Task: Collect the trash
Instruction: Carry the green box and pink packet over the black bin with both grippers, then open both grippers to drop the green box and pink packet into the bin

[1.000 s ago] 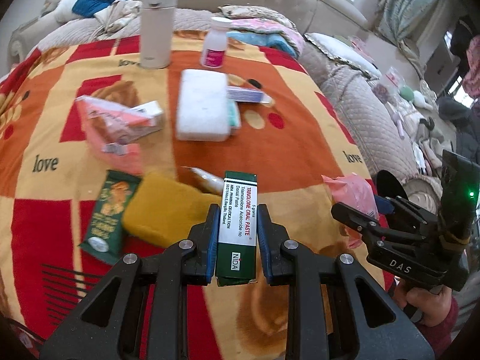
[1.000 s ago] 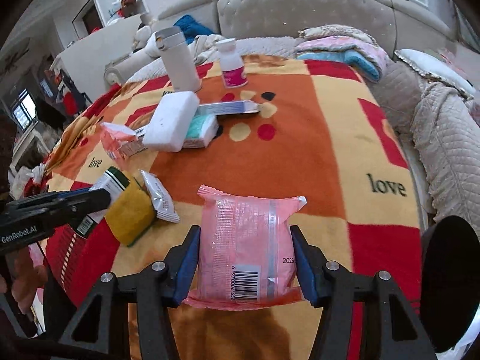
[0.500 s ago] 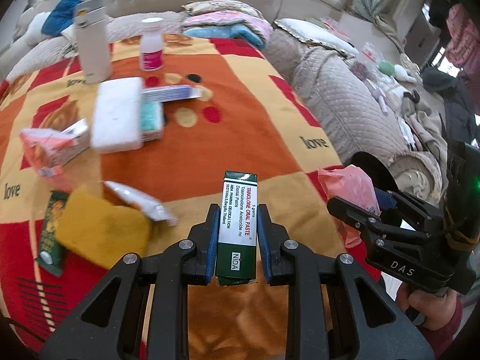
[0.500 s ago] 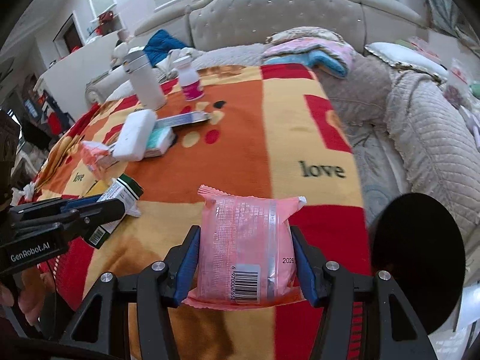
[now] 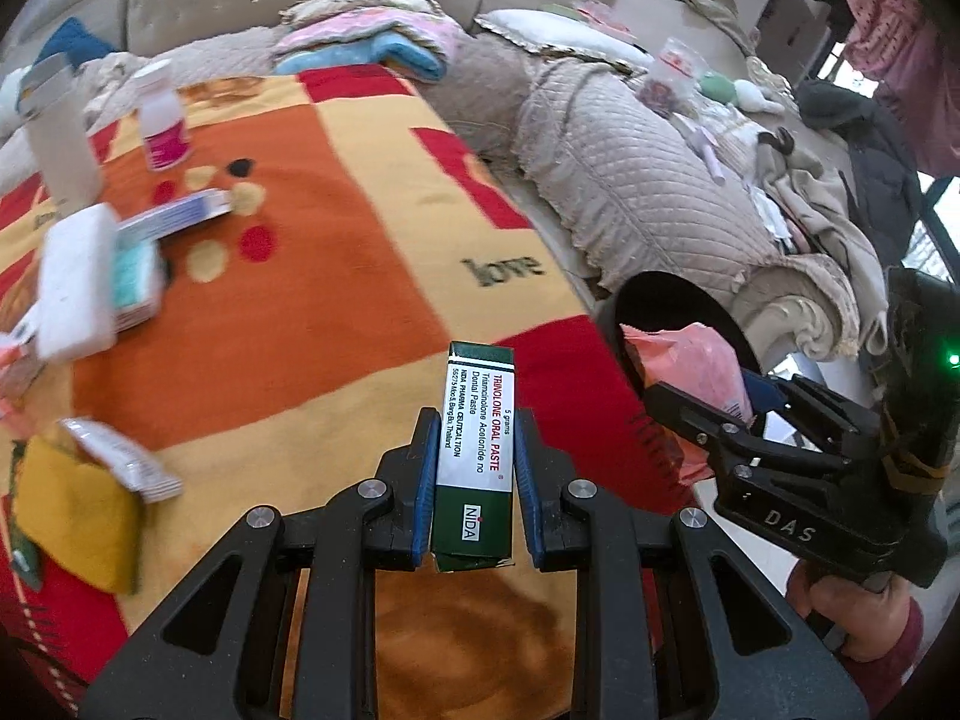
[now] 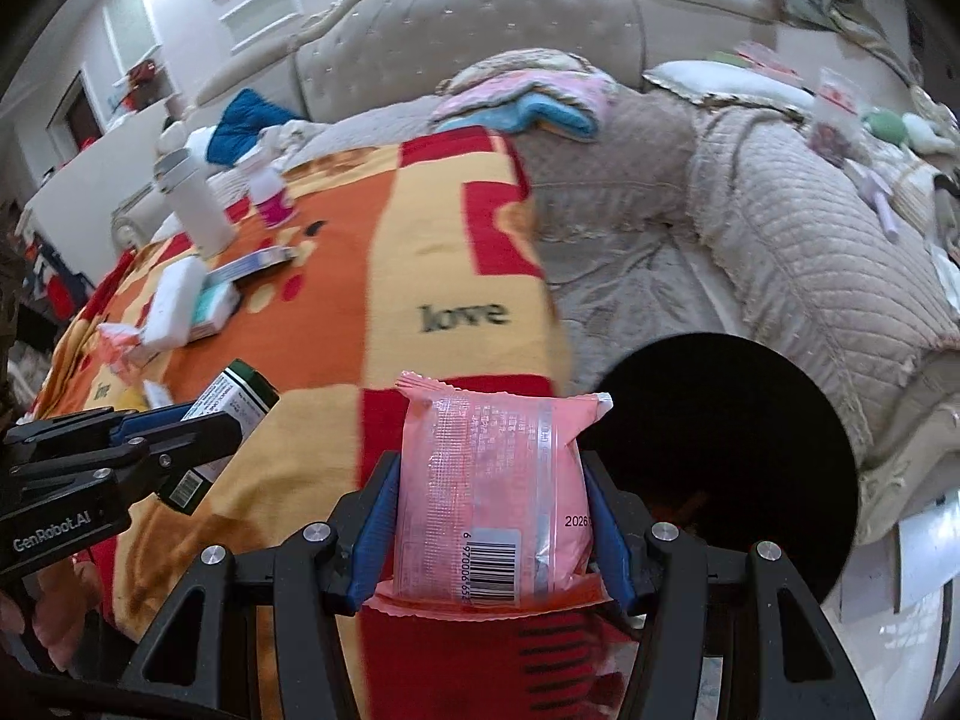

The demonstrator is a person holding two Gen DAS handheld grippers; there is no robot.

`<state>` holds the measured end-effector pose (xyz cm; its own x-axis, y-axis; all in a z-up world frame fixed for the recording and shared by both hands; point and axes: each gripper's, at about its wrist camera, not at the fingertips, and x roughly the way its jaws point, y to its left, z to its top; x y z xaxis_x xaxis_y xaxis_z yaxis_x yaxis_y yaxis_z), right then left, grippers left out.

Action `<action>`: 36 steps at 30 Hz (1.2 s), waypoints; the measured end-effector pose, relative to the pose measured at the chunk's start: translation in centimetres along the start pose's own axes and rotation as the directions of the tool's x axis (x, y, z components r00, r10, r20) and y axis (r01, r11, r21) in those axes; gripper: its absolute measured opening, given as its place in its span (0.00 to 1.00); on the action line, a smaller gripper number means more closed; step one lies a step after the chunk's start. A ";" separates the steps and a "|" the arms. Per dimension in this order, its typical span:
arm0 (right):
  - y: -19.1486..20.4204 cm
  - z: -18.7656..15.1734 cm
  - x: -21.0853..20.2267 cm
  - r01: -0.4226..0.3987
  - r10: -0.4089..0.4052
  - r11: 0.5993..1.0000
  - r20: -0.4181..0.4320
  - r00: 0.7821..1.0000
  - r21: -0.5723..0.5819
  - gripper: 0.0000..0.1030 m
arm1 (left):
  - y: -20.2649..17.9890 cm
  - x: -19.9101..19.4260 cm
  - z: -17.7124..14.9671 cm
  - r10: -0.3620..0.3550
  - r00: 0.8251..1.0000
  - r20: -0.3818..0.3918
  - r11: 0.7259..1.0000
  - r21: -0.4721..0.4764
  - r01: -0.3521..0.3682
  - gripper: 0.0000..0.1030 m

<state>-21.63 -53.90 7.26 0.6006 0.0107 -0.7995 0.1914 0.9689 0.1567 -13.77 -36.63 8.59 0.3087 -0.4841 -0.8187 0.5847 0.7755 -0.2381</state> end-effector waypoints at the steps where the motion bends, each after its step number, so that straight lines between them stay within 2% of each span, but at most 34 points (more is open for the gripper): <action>1: -0.6 -0.1 0.0 0.008 -0.008 1.000 -0.001 1.000 0.009 0.54 | -0.5 0.3 0.1 -0.004 1.000 -0.003 1.000 0.007 0.004 0.21; 8: -4.4 -1.0 0.2 0.040 -0.039 0.997 -0.017 0.999 0.071 0.54 | -4.1 3.0 0.9 -0.038 0.998 -0.049 0.998 0.051 0.040 0.21; 17: -8.3 -1.9 0.9 0.077 -0.072 0.989 -0.045 0.996 0.128 0.54 | -6.7 5.3 2.5 -0.099 0.992 -0.078 0.994 0.047 0.102 0.21; 25: -9.8 -2.5 2.1 0.093 -0.083 0.983 -0.070 0.994 0.157 0.54 | -8.2 7.2 3.5 -0.173 0.979 -0.106 0.984 0.022 0.177 0.21; 36: -11.9 -3.2 2.9 0.128 -0.110 0.972 -0.100 0.989 0.199 0.54 | -8.8 8.8 3.7 -0.200 0.974 -0.109 0.979 0.012 0.203 0.21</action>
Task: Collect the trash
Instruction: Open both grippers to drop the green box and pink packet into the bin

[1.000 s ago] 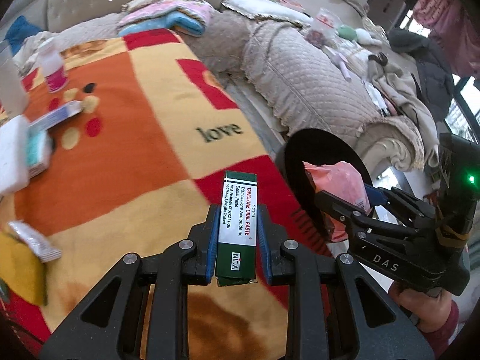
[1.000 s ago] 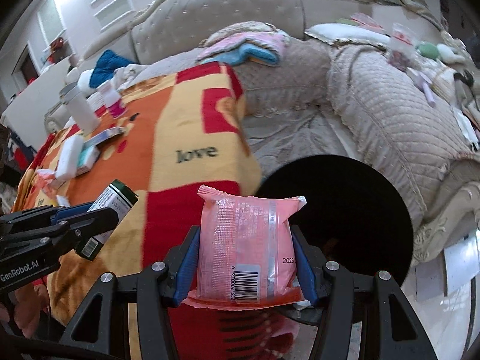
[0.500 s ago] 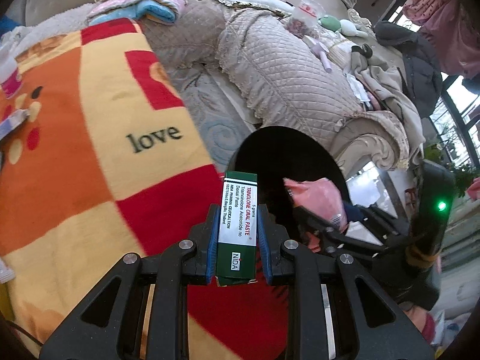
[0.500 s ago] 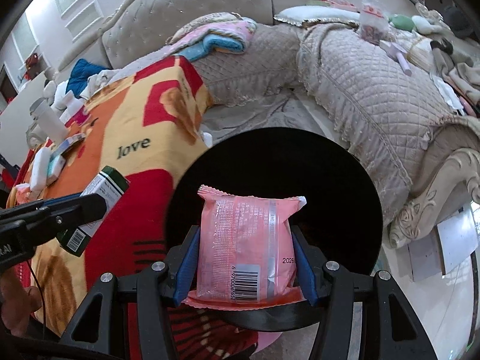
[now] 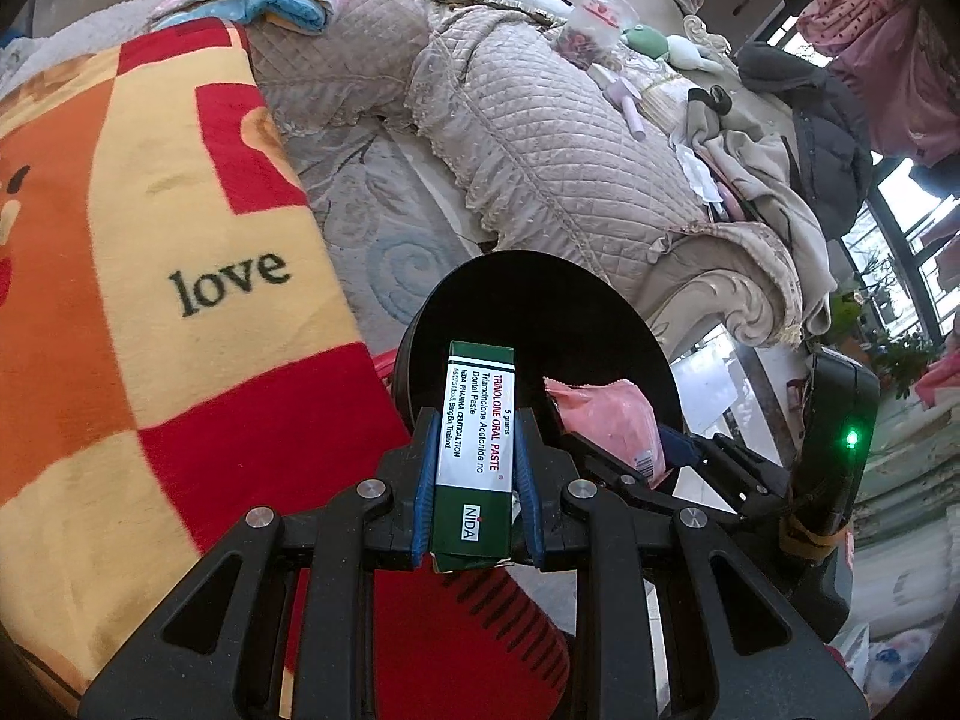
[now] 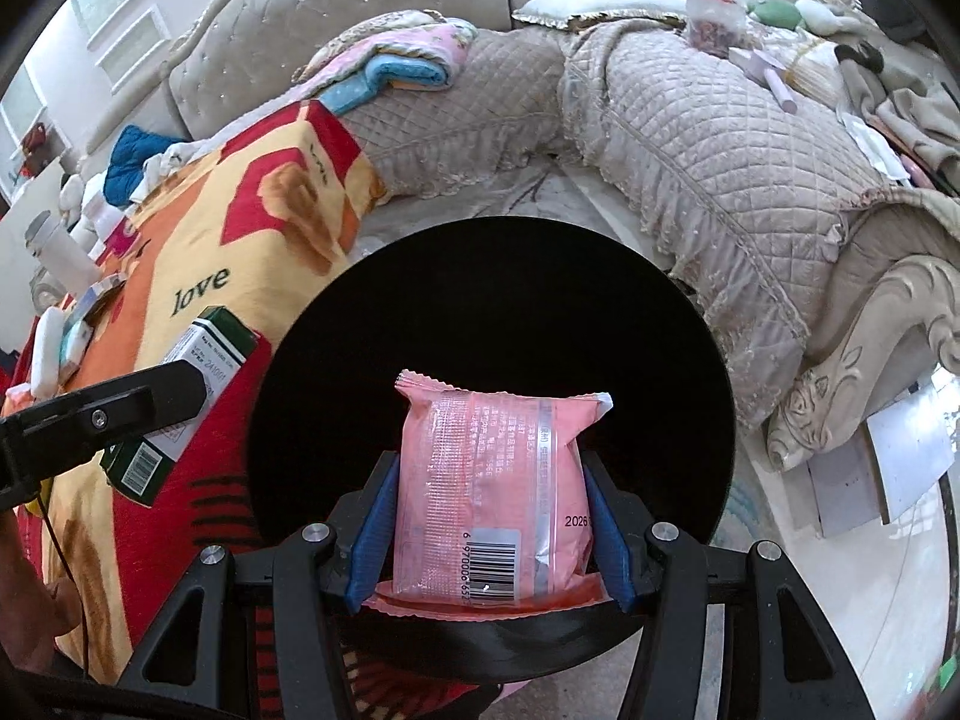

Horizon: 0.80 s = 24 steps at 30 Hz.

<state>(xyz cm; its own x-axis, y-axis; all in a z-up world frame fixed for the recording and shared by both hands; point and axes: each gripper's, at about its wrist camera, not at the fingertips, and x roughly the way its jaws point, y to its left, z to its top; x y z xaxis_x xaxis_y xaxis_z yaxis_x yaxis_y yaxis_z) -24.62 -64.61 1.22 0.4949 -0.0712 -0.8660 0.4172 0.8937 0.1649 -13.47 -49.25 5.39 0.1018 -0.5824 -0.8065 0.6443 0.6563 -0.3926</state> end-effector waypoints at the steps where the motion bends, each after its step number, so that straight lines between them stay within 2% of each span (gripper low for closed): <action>1: -0.1 0.0 0.1 0.005 -0.005 1.000 -0.006 1.000 0.006 0.54 | 0.0 0.0 0.0 -0.003 1.000 0.002 1.000 -0.001 0.003 0.21; 4: -0.1 0.0 0.2 0.002 -0.002 1.000 -0.009 1.000 0.016 0.56 | 0.0 0.2 -0.2 -0.004 1.000 0.001 1.000 0.003 0.004 0.23; 5: -0.2 0.0 0.1 -0.002 0.002 1.000 -0.006 1.000 0.022 0.57 | 0.0 0.2 -0.2 -0.002 1.000 0.000 1.000 0.003 0.002 0.27; 7: -0.2 0.1 0.0 -0.003 0.003 1.000 -0.001 1.000 0.027 0.66 | 0.2 0.1 -0.2 -0.004 1.000 0.000 1.000 -0.001 0.004 0.34; 8: -0.2 0.1 -0.1 0.001 -0.001 1.000 0.002 1.000 0.029 0.66 | 0.2 0.0 -0.2 -0.007 1.000 0.000 1.000 -0.004 0.007 0.35; 18: 0.0 -0.1 -0.6 0.008 -0.008 1.000 0.004 1.000 0.030 0.66 | 1.1 -1.0 -0.7 0.019 1.000 0.015 1.000 -0.016 -0.019 0.35; 24: 1.5 -0.4 -0.8 -0.005 0.005 1.000 0.003 1.000 0.005 0.66 | 2.3 -2.3 -1.3 0.101 0.994 0.036 0.995 -0.031 -0.100 0.35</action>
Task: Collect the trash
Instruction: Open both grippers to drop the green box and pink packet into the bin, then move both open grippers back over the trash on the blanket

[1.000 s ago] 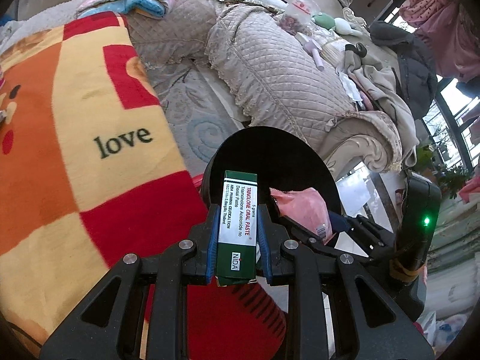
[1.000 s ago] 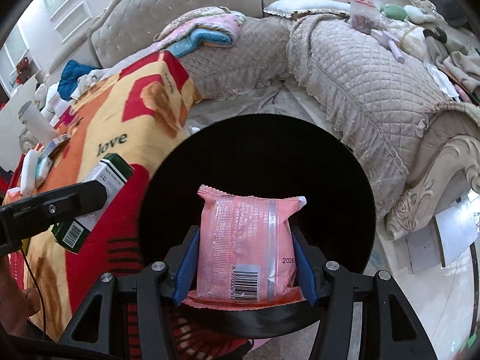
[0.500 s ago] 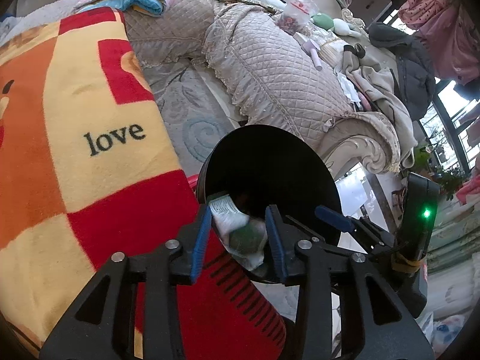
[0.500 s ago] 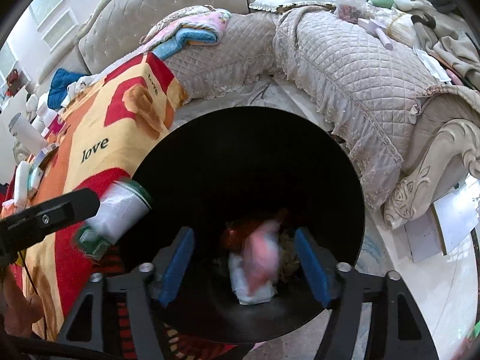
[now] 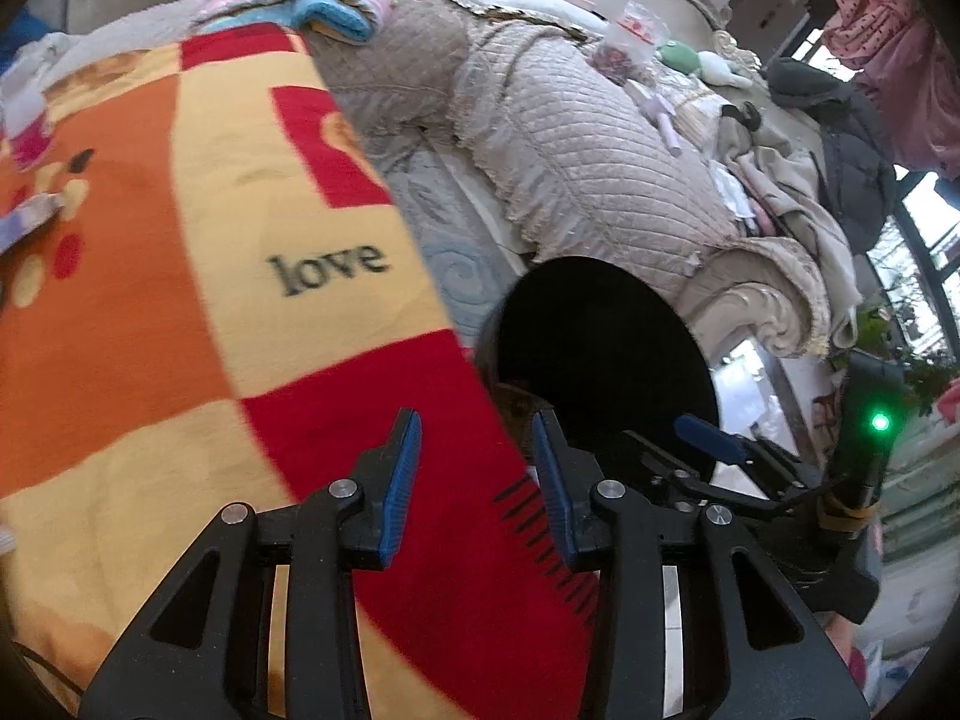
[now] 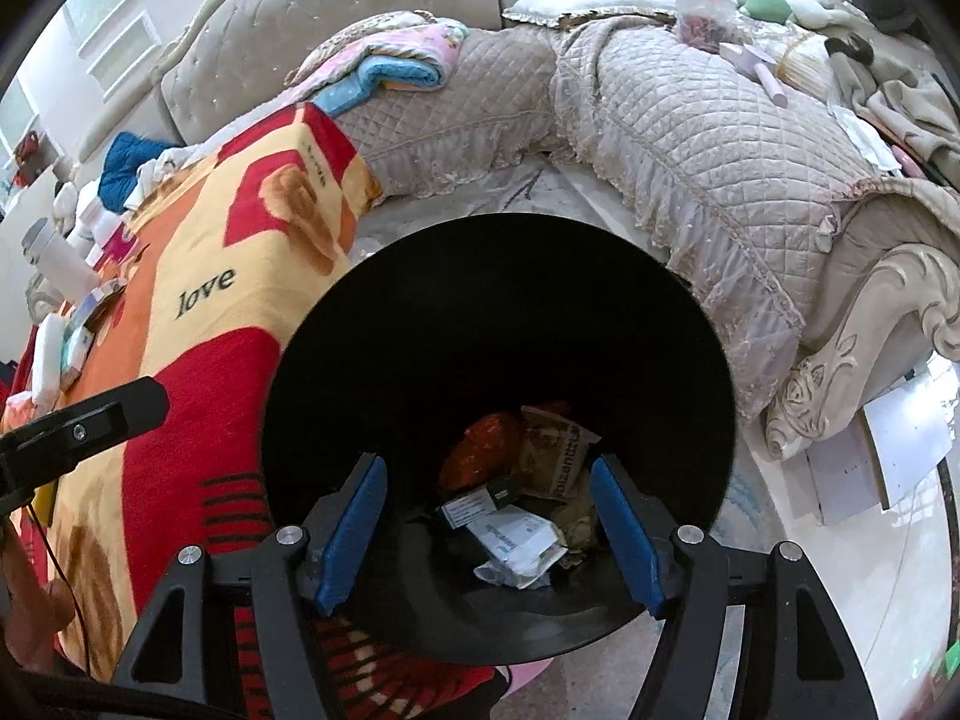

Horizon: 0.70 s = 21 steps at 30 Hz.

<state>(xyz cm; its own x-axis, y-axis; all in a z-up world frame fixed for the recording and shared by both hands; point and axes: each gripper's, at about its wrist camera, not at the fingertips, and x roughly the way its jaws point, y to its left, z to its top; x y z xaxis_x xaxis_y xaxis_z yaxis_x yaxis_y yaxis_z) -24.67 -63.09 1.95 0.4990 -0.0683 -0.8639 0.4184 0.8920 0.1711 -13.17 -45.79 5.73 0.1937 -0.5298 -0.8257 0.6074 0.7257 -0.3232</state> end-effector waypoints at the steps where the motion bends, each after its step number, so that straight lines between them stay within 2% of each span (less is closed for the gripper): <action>1: 0.2 0.0 0.0 -0.004 0.004 1.000 0.001 1.000 -0.003 0.66 | 0.3 -0.2 -0.1 0.017 1.000 0.005 1.000 0.001 -0.017 0.35; 9: 3.9 0.1 -0.5 -0.043 0.043 0.997 0.009 0.999 -0.061 0.69 | 4.0 -2.8 -1.6 0.135 0.990 0.045 0.991 -0.029 -0.134 0.35; 21: 11.8 -0.6 -0.4 -0.123 0.121 0.973 -0.025 0.992 -0.193 0.73 | 9.9 -7.0 -4.7 0.227 0.972 0.059 0.969 -0.114 -0.220 0.35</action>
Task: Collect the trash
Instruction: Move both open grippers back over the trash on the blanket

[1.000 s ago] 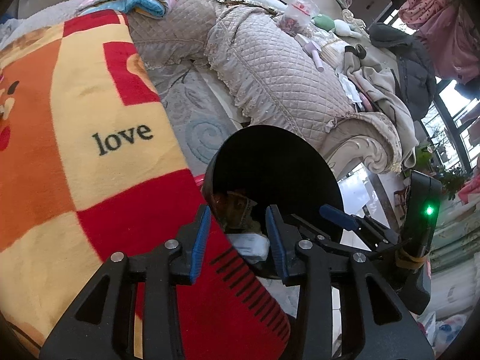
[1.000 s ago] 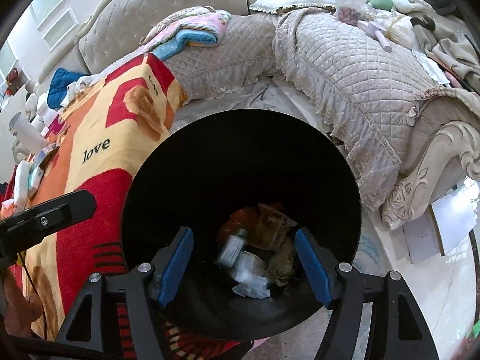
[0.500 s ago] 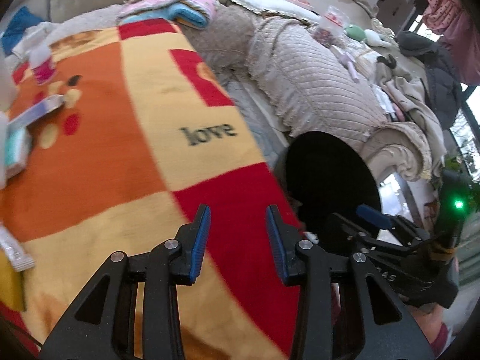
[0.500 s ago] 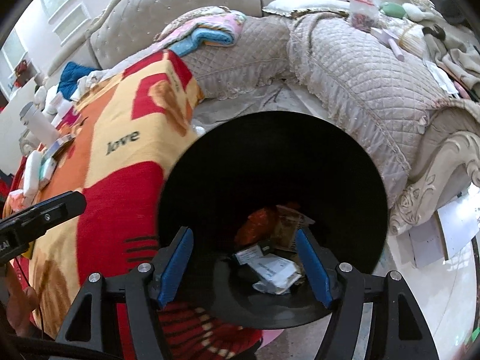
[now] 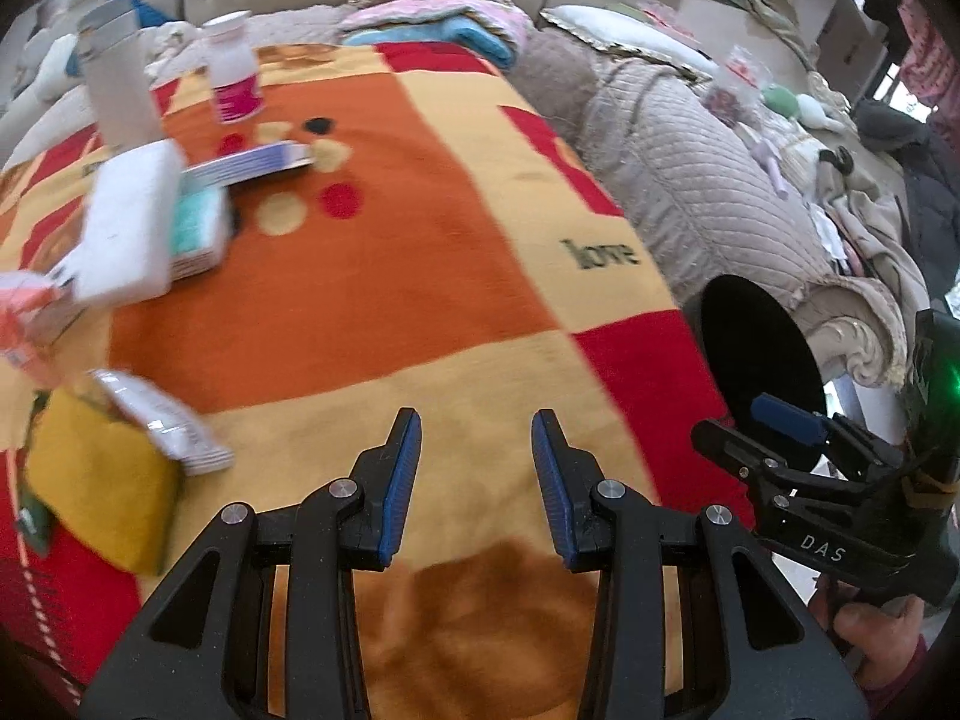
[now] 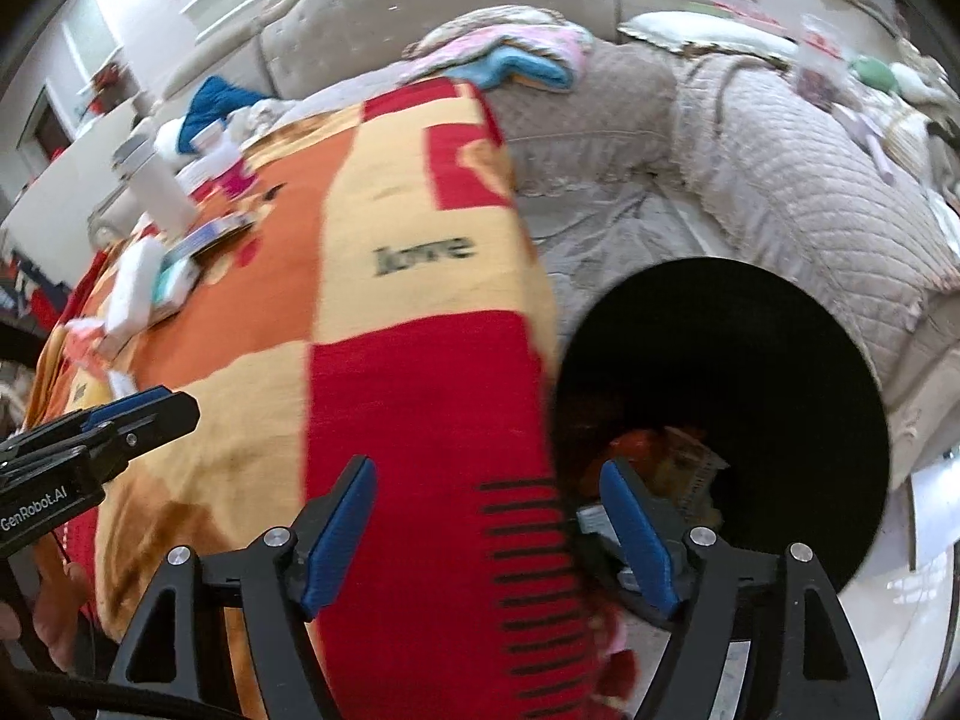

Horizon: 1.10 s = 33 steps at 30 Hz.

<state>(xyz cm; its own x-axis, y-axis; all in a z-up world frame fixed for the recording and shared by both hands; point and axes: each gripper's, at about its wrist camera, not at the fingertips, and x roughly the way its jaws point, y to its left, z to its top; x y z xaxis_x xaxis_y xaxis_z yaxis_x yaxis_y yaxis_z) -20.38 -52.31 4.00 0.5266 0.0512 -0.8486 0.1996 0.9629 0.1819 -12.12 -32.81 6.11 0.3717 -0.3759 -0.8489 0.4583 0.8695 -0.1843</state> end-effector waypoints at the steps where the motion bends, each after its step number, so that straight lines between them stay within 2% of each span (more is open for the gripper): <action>1: 0.8 0.0 0.2 -0.006 0.006 1.000 -0.004 1.000 -0.018 0.73 | 0.8 -0.3 -0.2 0.008 1.000 0.003 1.000 -0.008 -0.007 0.35; 10: 7.4 0.5 1.3 -0.087 0.083 0.988 -0.036 0.996 -0.129 0.73 | 7.5 -3.3 -1.7 0.056 0.998 0.016 0.995 -0.080 -0.055 0.35; 14: 10.9 1.1 1.9 -0.157 0.149 0.973 -0.057 0.987 -0.170 0.73 | 11.3 -5.0 -2.9 0.100 0.995 0.022 0.988 -0.117 -0.097 0.35; 20: 17.1 2.1 3.2 -0.219 0.205 0.940 -0.078 0.976 -0.262 0.74 | 18.3 -7.3 -5.1 0.193 0.981 0.011 0.960 -0.208 -0.186 0.35; 25: 21.6 3.4 5.7 -0.266 0.238 0.914 -0.127 0.963 -0.305 0.74 | 22.2 -8.1 -6.6 0.240 0.971 -0.011 0.935 -0.266 -0.234 0.35; 28: 23.1 4.2 8.0 -0.215 0.166 0.912 -0.165 0.972 -0.350 0.74 | 23.7 -8.1 -7.3 0.246 0.969 -0.024 0.925 -0.291 -0.242 0.35; 31: 22.3 6.2 8.2 -0.127 0.102 0.943 -0.095 0.990 -0.309 0.74 | 24.5 -8.1 -7.8 0.244 0.969 -0.030 0.922 -0.302 -0.241 0.35; 32: 22.0 6.6 8.1 -0.112 0.091 0.949 -0.084 0.992 -0.293 0.74 | 24.6 -7.9 -7.9 0.241 0.970 -0.032 0.923 -0.301 -0.239 0.35; 33: 21.6 7.0 7.9 -0.135 0.116 0.953 -0.086 0.990 -0.273 0.74 | 24.7 -7.7 -7.6 0.237 0.971 -0.034 0.924 -0.300 -0.237 0.35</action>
<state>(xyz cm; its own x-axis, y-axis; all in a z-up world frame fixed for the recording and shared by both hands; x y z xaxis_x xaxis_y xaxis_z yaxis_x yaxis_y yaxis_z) -6.10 -32.98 4.67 0.4730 0.1851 -0.8614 -0.1064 0.9825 0.1527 -9.82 -6.03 4.34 0.4424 -0.1476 -0.8846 0.0936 0.9886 -0.1181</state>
